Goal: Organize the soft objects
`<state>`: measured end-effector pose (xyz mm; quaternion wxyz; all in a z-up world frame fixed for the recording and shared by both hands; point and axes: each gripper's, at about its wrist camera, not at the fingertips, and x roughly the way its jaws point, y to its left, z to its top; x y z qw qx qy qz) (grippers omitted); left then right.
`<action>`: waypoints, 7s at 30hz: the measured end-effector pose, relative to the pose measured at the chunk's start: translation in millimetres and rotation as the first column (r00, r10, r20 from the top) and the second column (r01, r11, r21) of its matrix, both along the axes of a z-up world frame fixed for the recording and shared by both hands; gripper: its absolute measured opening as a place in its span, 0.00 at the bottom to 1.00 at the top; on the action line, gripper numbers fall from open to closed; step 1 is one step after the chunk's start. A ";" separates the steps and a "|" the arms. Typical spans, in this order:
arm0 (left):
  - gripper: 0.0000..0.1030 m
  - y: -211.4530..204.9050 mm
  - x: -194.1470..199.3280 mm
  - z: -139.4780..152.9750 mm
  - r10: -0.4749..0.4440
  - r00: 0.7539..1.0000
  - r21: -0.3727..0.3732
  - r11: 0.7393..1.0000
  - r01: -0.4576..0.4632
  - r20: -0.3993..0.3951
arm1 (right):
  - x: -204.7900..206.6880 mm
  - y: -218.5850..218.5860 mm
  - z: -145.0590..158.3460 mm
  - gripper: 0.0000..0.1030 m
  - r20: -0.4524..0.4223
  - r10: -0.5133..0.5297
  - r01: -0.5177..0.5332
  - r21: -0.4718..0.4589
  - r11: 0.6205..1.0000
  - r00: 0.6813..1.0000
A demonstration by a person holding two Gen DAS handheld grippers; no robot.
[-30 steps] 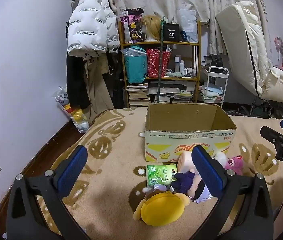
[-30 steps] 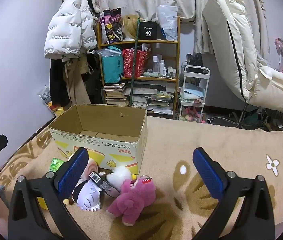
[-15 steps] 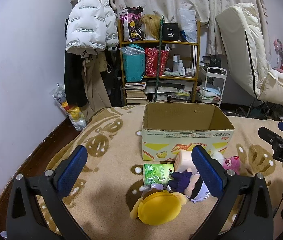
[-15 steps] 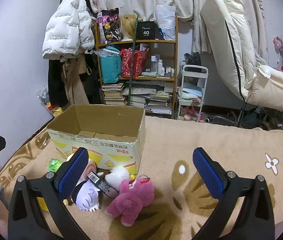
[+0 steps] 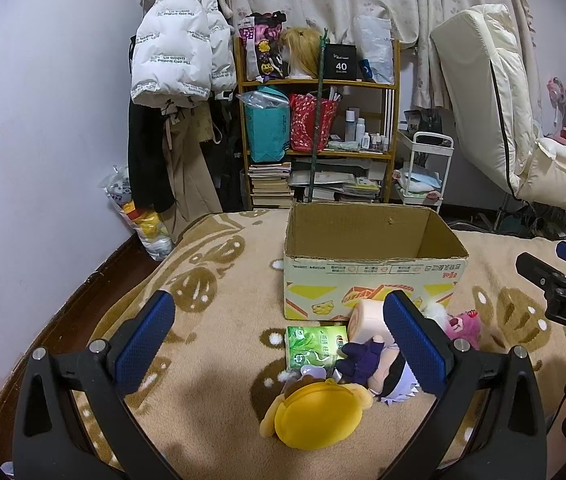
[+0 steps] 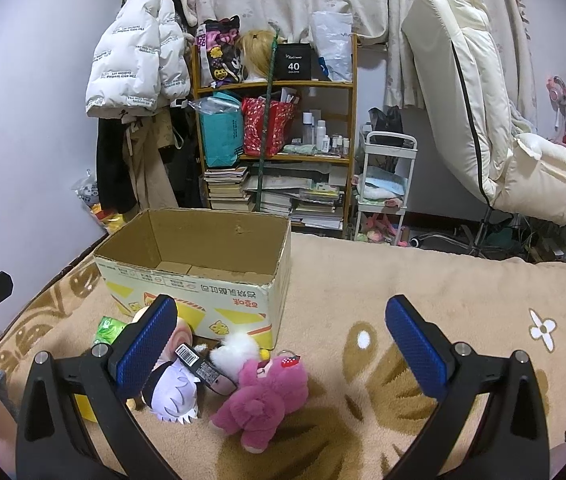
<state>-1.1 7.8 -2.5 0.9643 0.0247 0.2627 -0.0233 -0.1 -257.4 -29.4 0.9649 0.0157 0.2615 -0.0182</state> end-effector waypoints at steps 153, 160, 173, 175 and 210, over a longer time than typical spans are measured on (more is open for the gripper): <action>0.83 -58.8 45.6 30.9 -0.050 0.998 0.110 0.993 0.045 0.043 | 49.9 18.9 19.6 0.59 -0.077 0.226 -0.210 0.177 0.962 0.971; 0.83 -65.2 80.3 48.5 -0.092 0.989 0.113 0.990 0.079 0.114 | 85.9 33.8 26.3 0.59 -0.041 0.231 -0.227 0.093 0.970 0.972; 0.84 -63.5 156.7 6.0 -0.111 0.992 0.050 0.993 0.108 0.056 | 136.1 29.4 2.5 0.59 -0.024 0.236 -0.233 0.092 0.968 0.972; 0.84 -62.1 162.5 -3.9 -0.118 0.992 0.037 0.992 0.117 0.036 | 137.9 26.5 -3.6 0.59 -0.025 0.235 -0.231 0.101 0.968 0.972; 0.99 -64.2 156.9 -31.8 -0.138 0.988 -0.014 0.990 0.137 -0.063 | 124.1 15.0 -28.3 0.97 -0.069 0.213 -0.199 0.174 0.965 0.975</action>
